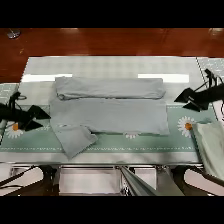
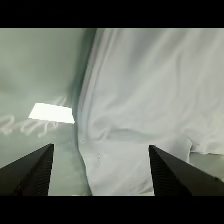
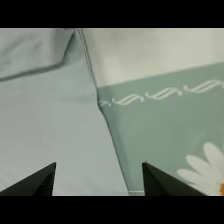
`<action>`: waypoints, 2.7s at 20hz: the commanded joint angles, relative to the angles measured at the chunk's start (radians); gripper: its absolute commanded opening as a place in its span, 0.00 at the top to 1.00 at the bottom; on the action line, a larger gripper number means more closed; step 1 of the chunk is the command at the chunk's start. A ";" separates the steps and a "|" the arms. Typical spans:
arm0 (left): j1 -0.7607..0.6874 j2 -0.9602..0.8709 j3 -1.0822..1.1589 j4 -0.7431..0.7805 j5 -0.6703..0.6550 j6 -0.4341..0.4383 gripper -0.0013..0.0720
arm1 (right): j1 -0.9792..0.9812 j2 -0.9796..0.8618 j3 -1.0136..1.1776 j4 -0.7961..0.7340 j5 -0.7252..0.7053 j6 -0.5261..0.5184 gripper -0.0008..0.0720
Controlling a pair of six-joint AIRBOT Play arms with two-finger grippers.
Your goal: Fold the shirts.
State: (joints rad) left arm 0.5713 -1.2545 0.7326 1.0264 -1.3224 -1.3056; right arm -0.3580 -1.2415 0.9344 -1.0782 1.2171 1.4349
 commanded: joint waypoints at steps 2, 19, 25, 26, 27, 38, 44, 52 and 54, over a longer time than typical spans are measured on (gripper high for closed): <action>0.138 0.121 -0.303 -0.221 0.077 0.130 0.03 | -0.021 0.233 -0.370 0.206 -0.135 -0.104 0.14; -0.104 0.119 -0.342 -0.370 0.092 0.291 0.96 | -0.081 0.232 -0.460 -0.006 0.062 0.001 0.14; -0.104 0.119 -0.343 -0.372 0.092 0.291 0.96 | 0.029 0.088 -0.419 0.187 -0.107 -0.007 0.14; -0.104 0.119 -0.343 -0.372 0.092 0.291 0.96 | 0.050 0.062 -0.398 0.203 -0.130 -0.002 0.15; -0.104 0.119 -0.343 -0.372 0.094 0.291 0.96 | 0.075 0.032 -0.375 0.211 -0.137 0.006 0.16; -0.141 0.073 -0.051 -0.376 0.218 0.198 0.96 | 0.140 -0.090 -0.010 0.183 -0.105 0.010 0.95; -0.273 -0.236 0.341 -0.376 0.313 0.075 0.96 | 0.154 -0.319 0.254 0.256 -0.142 0.021 0.95; -0.316 -0.580 0.738 -0.376 0.290 -0.050 0.96 | 0.154 -0.594 0.571 0.359 -0.153 0.047 0.95; -0.318 -0.598 0.753 -0.376 0.295 -0.048 0.96 | 0.154 -0.636 0.608 0.386 -0.165 0.046 0.95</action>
State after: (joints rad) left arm 0.2588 -1.7912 1.4204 0.6498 -1.0340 -1.3296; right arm -0.2043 -1.8065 1.4689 -0.7341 1.0653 1.4704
